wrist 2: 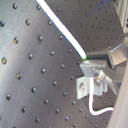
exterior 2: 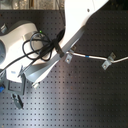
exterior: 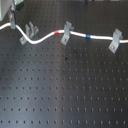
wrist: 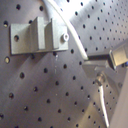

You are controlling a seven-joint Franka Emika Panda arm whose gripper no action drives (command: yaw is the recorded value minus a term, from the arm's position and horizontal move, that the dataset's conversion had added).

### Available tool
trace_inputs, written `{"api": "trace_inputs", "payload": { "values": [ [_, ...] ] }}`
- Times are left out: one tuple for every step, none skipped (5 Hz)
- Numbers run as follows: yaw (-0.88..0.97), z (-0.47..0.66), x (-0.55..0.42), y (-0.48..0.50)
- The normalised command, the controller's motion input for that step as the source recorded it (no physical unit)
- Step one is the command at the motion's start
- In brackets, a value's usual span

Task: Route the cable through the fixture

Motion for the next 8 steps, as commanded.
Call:
{"api": "trace_inputs", "payload": {
  "values": [
    [-0.11, -0.36, 0.494, -0.188],
    [-0.20, -0.18, 0.624, -0.277],
    [-0.26, -0.10, 0.481, -0.445],
    [0.06, 0.00, -0.011, -0.493],
    [0.42, 0.01, -0.269, -0.094],
    [0.64, 0.00, -0.117, 0.234],
    [0.82, 0.08, -0.050, 0.091],
    [0.75, 0.11, -0.218, 0.062]
  ]
}}
